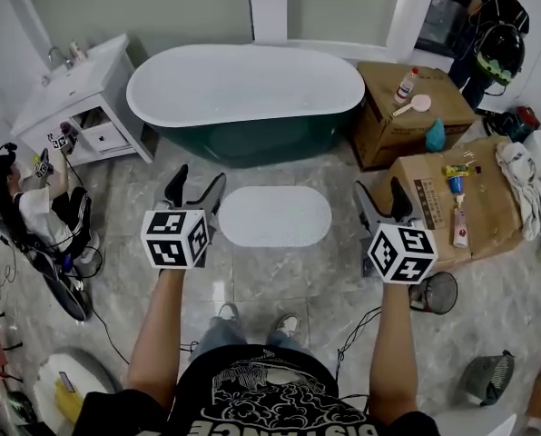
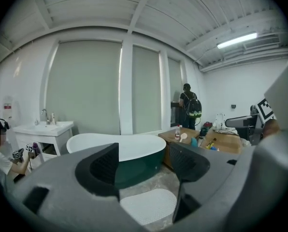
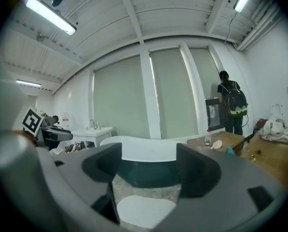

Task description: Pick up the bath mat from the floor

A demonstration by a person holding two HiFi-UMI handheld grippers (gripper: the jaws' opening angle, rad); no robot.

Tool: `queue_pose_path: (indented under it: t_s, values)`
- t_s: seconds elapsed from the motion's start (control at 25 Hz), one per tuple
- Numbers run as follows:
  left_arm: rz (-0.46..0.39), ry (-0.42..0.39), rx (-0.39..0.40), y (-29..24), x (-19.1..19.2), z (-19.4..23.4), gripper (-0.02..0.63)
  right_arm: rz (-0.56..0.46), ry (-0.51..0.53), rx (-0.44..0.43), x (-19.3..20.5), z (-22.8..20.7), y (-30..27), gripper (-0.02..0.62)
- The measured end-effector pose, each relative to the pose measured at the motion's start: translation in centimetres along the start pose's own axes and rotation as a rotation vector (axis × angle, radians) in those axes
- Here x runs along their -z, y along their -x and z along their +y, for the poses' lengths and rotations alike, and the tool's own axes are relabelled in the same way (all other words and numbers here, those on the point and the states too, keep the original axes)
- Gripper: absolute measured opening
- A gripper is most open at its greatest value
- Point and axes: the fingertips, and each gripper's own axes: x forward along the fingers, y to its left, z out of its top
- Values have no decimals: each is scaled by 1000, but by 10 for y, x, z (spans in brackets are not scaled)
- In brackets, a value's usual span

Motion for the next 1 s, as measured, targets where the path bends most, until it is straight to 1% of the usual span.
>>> queue_pose_path:
  t_s: [0.16, 0.36, 0.6, 0.8, 1.0]
  values:
    - [-8, -2, -21, -13, -5, 9, 334, 1, -2, -19, -1, -1, -22, 337]
    - [-9, 10, -28, -36, -8, 24, 334, 11, -6, -36, -3, 0, -54, 337]
    - [-17, 37, -16, -99, -7, 54, 334, 17, 13, -19, -9, -7, -116, 337]
    - [-21, 60, -4, -156, -21, 91, 334, 25, 26, -5, -30, -6, -182, 337]
    - [-15, 79, -3, -197, -26, 127, 334, 26, 29, 3, -44, -5, -233, 337]
